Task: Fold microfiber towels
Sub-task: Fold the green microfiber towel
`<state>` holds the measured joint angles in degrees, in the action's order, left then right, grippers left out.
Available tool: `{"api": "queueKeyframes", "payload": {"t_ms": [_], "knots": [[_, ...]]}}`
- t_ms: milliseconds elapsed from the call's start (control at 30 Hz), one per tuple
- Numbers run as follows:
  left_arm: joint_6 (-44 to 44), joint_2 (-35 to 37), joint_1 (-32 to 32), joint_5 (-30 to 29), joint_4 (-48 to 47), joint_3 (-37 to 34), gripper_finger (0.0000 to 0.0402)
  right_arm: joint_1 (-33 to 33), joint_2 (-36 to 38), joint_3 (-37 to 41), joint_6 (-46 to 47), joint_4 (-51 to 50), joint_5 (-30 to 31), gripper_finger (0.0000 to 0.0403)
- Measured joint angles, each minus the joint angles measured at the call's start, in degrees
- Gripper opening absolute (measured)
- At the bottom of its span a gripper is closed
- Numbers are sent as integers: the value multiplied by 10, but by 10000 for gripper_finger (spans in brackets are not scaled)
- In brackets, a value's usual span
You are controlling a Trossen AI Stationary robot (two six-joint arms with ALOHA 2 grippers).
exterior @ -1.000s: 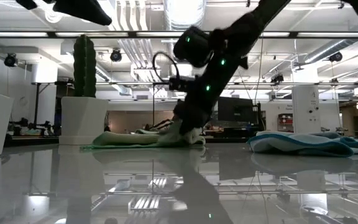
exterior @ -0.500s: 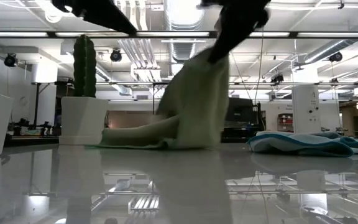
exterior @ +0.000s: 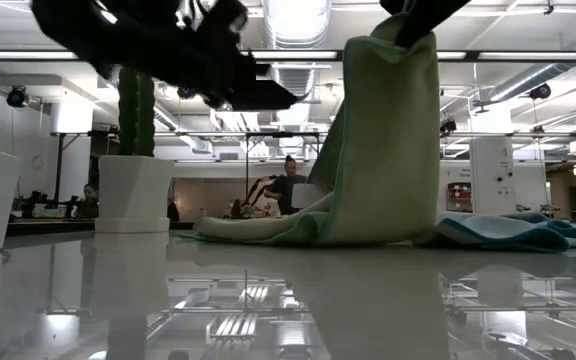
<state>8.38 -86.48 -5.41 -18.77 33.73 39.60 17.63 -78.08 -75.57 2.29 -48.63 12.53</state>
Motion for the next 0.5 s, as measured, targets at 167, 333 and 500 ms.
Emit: {"api": "queueKeyframes", "payload": {"t_ms": [167,333,500], "knots": [[-5,-98,43,39,76,16,198,0,0,1,17,-13,-6,9],[-17,-170,68,62,78,47,198,0,0,5,23,-15,-6,9],[-18,-192,74,129,77,62,198,0,0,6,28,-19,-5,9]]}}
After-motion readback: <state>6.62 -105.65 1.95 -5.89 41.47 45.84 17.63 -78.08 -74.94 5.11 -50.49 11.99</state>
